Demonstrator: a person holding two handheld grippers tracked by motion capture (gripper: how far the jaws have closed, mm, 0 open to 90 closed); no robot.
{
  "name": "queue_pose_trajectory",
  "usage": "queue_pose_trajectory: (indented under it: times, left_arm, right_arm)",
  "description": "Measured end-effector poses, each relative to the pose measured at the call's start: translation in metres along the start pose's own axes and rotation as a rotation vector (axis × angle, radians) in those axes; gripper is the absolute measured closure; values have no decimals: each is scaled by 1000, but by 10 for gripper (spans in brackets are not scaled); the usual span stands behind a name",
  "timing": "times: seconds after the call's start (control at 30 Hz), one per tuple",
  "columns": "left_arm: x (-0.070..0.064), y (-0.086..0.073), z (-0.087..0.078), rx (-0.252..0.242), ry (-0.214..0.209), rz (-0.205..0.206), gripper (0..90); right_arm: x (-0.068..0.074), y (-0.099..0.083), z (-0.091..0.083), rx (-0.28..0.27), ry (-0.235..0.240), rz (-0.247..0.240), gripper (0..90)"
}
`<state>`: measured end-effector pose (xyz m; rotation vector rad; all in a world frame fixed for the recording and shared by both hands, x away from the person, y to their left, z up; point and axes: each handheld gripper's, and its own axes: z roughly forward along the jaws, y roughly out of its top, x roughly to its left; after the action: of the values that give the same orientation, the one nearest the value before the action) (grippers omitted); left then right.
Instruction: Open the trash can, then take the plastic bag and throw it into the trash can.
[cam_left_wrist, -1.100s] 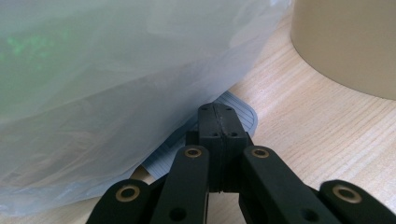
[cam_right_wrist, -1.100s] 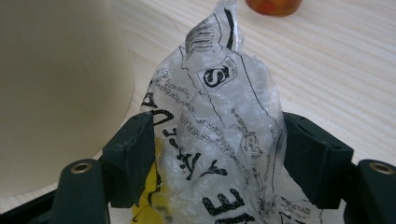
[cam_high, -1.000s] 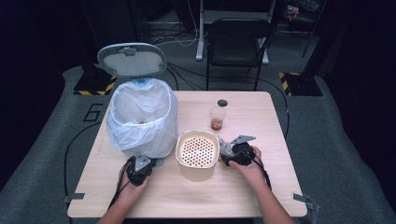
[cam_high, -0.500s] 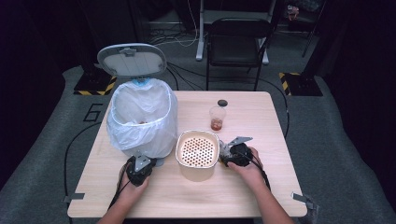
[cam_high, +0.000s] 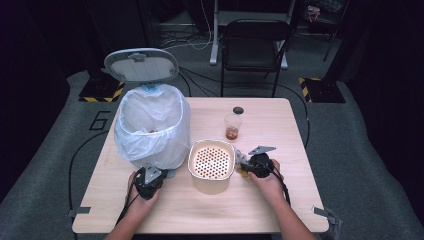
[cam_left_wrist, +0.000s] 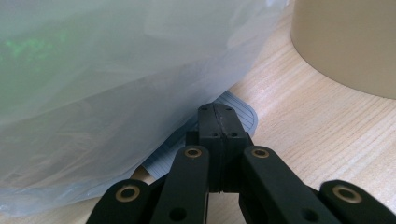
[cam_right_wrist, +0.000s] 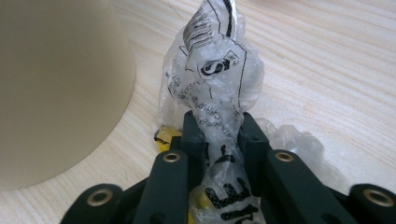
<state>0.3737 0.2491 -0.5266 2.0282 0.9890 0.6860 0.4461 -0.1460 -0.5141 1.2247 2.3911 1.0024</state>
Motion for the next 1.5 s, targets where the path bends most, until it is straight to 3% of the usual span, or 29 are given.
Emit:
queue_pose_trajectory:
  times: [0.13,0.23,0.33,0.63,1.0,1.37,1.5]
  left_arm:
    - [-1,0,0,-7,9,2,900]
    - [-4,0,0,-5,27,30,900]
    - [-1,0,0,-2,8,13,900]
    - [0,0,-1,-5,-3,9,900]
    - [-2,0,0,-6,10,20,900]
    - [-2,0,-1,-4,13,24,900]
    - [-3,0,0,-5,20,29,900]
  right_arm:
    - [-1,4,-7,8,-13,-14,783]
    - [-2,8,-18,-7,-27,-9,783]
    - [-6,12,-32,-15,-17,6,783]
    - [-9,40,-75,-64,-1,-13,781]
    - [0,71,-110,-110,18,-62,776]
    - [14,104,-134,-160,62,-104,773]
    - [23,120,-138,-169,67,-147,773]
